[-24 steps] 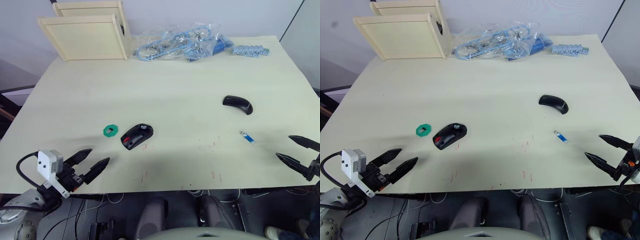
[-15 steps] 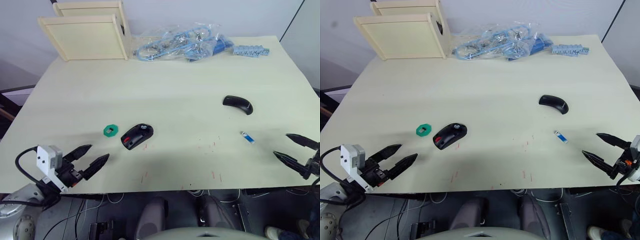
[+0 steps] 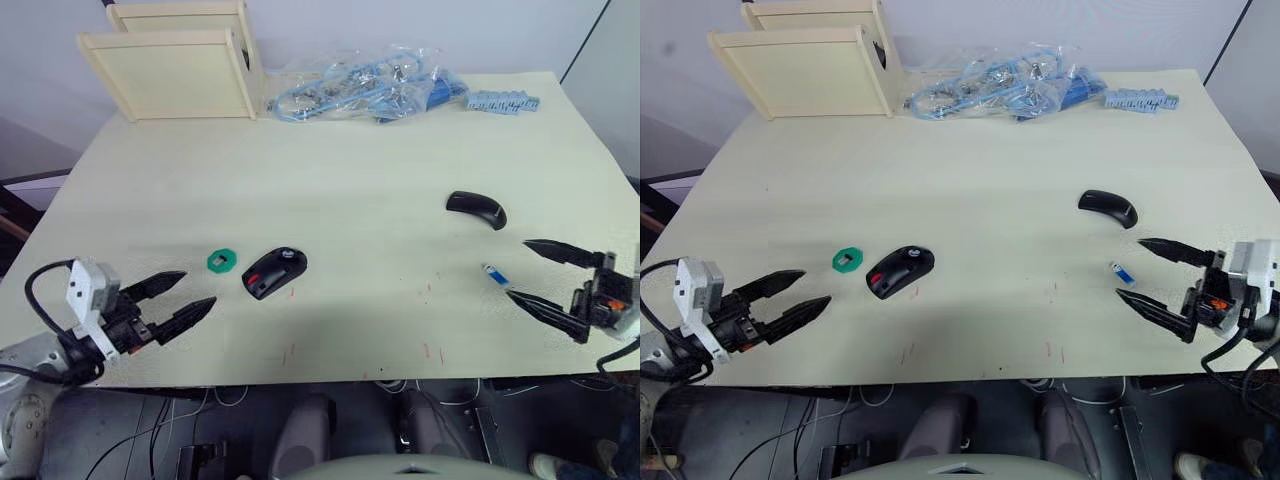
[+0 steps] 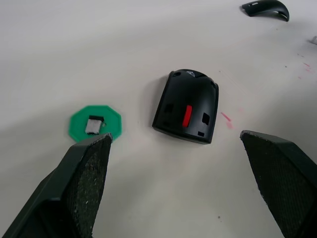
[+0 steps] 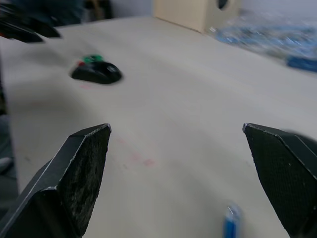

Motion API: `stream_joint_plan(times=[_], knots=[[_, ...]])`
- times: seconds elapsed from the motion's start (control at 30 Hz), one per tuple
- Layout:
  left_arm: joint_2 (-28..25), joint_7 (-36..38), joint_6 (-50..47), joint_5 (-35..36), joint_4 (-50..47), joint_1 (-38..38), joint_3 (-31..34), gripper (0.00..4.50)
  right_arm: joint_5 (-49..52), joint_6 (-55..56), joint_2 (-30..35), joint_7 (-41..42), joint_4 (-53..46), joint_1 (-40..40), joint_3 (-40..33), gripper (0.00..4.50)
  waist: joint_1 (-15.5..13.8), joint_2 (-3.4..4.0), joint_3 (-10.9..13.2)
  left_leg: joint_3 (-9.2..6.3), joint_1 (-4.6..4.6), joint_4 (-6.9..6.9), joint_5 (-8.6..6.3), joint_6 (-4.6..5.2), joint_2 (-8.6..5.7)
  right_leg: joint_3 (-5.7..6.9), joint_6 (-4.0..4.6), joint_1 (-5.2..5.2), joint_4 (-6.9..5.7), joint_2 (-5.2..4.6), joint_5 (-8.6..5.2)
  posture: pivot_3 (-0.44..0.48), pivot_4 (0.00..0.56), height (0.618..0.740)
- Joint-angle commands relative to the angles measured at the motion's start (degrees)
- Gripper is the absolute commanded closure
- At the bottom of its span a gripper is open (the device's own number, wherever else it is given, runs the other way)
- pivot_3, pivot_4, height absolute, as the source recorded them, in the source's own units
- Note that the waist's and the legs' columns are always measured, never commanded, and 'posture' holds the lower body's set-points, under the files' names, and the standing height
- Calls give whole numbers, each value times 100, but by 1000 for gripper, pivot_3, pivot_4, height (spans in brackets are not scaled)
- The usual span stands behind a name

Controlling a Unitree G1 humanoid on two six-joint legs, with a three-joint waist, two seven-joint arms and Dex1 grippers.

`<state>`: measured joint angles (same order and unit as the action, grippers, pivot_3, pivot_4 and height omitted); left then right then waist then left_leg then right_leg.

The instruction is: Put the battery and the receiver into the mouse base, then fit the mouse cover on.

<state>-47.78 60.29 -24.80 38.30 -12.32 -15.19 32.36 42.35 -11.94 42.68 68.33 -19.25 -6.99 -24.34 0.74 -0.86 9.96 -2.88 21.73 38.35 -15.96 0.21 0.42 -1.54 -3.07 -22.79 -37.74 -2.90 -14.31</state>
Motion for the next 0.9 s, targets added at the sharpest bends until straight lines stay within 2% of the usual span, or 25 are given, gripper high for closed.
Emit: stream_joint_plan(times=[0.03,0.27,0.57,0.9], knots=[[-256,229,14,-67,-34,217,-151,69,296,-151,167,28,-480,111,-44,0,-5,0,0,-1,0,0,0,0,0,0,0,0,0,-1,0,0,150,740],[-481,237,-58,-300,100,1002,-764,69,470,-184,134,-70,-850,132,-122,0,-10,-3,2,-2,2,0,0,0,-2,4,-1,0,0,-2,1,0,150,740],[-737,365,-272,-612,352,1546,-1281,69,419,288,-73,326,-1006,-657,-533,0,-8,-5,4,-1,2,0,0,0,-1,3,-2,-1,-3,0,1,0,150,740],[-785,404,-435,-996,636,2267,-2053,69,385,395,-375,-24,-1570,-1274,-543,0,3,-5,4,0,1,0,0,0,-2,1,-2,-2,-6,1,1,0,150,740]])
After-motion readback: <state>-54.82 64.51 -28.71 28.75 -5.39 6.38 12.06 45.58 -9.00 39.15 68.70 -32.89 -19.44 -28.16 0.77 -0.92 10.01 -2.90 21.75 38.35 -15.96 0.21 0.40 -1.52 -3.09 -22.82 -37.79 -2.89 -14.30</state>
